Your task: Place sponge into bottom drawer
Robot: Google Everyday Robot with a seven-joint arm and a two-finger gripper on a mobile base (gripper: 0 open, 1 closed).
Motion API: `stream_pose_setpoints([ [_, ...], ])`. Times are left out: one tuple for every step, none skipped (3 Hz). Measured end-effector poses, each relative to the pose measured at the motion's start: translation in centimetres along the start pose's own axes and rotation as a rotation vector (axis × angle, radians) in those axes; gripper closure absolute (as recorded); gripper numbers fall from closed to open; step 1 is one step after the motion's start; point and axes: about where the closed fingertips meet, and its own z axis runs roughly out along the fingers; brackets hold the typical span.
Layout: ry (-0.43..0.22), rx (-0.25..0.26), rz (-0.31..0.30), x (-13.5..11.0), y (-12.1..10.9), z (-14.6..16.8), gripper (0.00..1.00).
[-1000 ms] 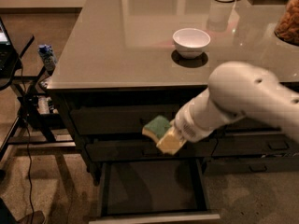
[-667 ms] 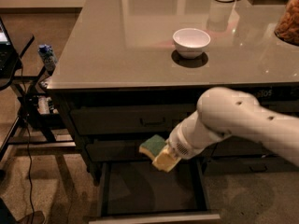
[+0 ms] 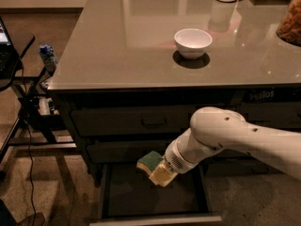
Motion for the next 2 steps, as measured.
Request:
stream_pose_setpoints([
  [-0.031, -0.029, 0.049, 0.9, -0.8, 3.8, 1.00],
  [-0.074, -0.032, 0.121, 2.0, -2.8, 9.8, 1.00],
])
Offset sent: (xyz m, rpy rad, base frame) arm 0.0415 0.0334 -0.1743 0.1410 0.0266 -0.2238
